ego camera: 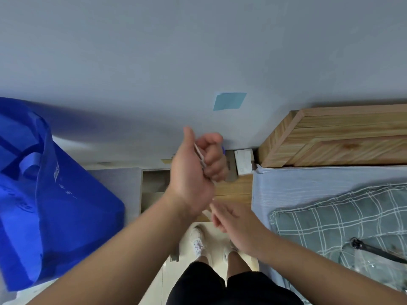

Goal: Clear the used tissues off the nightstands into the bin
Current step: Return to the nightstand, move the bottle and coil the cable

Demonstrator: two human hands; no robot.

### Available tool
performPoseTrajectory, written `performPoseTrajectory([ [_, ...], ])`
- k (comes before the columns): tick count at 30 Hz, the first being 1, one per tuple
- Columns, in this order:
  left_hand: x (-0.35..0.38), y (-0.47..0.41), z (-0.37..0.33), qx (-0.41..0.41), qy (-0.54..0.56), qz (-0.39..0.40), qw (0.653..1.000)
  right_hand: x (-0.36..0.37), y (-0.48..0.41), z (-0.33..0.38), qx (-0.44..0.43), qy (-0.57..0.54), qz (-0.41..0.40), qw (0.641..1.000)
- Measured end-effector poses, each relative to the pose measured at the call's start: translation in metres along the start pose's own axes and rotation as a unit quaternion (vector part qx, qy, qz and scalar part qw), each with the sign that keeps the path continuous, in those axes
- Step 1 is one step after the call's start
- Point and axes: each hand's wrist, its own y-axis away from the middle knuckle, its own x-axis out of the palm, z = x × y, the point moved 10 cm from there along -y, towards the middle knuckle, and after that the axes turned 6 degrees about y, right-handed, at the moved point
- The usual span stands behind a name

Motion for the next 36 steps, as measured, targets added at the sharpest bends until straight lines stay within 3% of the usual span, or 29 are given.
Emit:
performPoseTrajectory([
  [2,-0.014,-0.005,-0.017,0.049,-0.128,-0.026,0.99,-0.002,0.011,-0.001,-0.006,0.089,0.006,0.996],
  [4,-0.026,0.001,-0.02,0.08,-0.356,-0.029,0.93,-0.021,0.017,0.008,-0.01,0.158,-0.004,0.987],
  [5,-0.028,0.006,-0.013,0.081,-0.489,0.0,0.869,-0.031,0.018,0.015,-0.012,0.215,0.005,0.977],
  [6,-0.031,0.012,0.001,0.063,-0.614,0.047,0.785,-0.042,0.018,0.022,-0.014,0.283,0.021,0.959],
  [7,-0.037,0.02,0.018,0.034,-0.714,0.097,0.692,-0.054,0.019,0.029,-0.016,0.346,0.035,0.938],
  [8,-0.046,0.029,0.03,0.001,-0.767,0.133,0.627,-0.067,0.02,0.036,-0.021,0.389,0.04,0.92],
  [9,-0.053,0.035,0.037,-0.029,-0.773,0.146,0.617,-0.081,0.021,0.046,-0.034,0.412,0.03,0.91],
  [10,-0.061,0.039,0.039,-0.06,-0.738,0.134,0.659,-0.094,0.02,0.056,-0.052,0.416,0.013,0.908],
  [11,-0.065,0.044,0.042,-0.091,-0.672,0.116,0.726,-0.105,0.017,0.063,-0.067,0.401,-0.008,0.914],
  [13,-0.057,0.054,0.055,-0.138,-0.532,0.103,0.829,-0.122,0.005,0.067,-0.082,0.298,-0.058,0.949],
  [15,-0.034,0.064,0.067,-0.161,-0.432,0.128,0.878,-0.125,-0.012,0.061,-0.081,0.181,-0.1,0.975],
  [18,0.004,0.06,0.066,-0.148,-0.262,0.152,0.942,-0.086,-0.025,0.03,-0.022,-0.052,-0.08,0.995],
  [20,0.01,0.041,0.052,-0.105,-0.166,0.101,0.975,-0.045,-0.02,0.009,0.034,-0.2,-0.043,0.978],
  [21,0.005,0.03,0.044,-0.083,-0.117,0.057,0.988,-0.028,-0.015,0.002,0.048,-0.199,-0.032,0.978],
  [24,-0.028,0.007,0.02,-0.004,-0.067,-0.044,0.997,0.003,-0.003,-0.013,0.078,-0.134,0.015,0.988],
  [27,-0.059,0.003,0.007,0.046,-0.216,-0.078,0.972,0.008,0.008,-0.021,0.121,0.005,0.094,0.988],
  [30,-0.07,0.01,0.021,0.0,-0.408,-0.041,0.912,-0.02,0.016,-0.003,0.082,0.218,0.127,0.964],
  [32,-0.07,0.019,0.037,-0.035,-0.519,0.003,0.854,-0.042,0.018,0.019,0.023,0.374,0.129,0.918],
  [34,-0.066,0.03,0.05,-0.064,-0.558,0.037,0.827,-0.065,0.014,0.041,-0.021,0.414,0.089,0.906],
  [36,-0.058,0.037,0.059,-0.098,-0.535,0.04,0.838,-0.082,0.006,0.055,-0.061,0.354,0.04,0.932],
])
